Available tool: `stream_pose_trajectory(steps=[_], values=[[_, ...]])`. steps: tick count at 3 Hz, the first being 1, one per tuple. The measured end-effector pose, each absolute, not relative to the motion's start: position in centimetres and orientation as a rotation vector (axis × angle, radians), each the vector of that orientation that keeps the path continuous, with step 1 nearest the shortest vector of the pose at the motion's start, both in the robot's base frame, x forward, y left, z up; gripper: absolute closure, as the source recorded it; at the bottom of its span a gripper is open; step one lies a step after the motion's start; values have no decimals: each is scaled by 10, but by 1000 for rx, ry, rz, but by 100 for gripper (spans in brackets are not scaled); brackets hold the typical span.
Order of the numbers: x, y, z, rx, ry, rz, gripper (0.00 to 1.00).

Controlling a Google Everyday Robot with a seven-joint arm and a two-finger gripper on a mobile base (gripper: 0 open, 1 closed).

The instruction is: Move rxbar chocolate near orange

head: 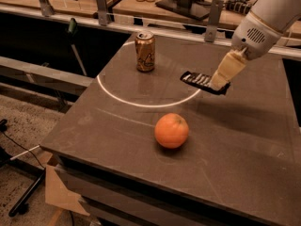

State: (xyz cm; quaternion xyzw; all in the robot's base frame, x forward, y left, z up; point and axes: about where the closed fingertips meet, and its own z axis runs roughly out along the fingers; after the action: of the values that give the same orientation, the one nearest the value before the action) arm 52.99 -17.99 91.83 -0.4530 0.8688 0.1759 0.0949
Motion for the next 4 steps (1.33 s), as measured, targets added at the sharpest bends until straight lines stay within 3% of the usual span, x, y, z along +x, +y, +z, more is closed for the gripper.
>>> stream_pose_trajectory(steps=[3,4], values=[[454,-202,874,-1414,2704,577,7],[453,-210,871,-1414,2734,536,0]])
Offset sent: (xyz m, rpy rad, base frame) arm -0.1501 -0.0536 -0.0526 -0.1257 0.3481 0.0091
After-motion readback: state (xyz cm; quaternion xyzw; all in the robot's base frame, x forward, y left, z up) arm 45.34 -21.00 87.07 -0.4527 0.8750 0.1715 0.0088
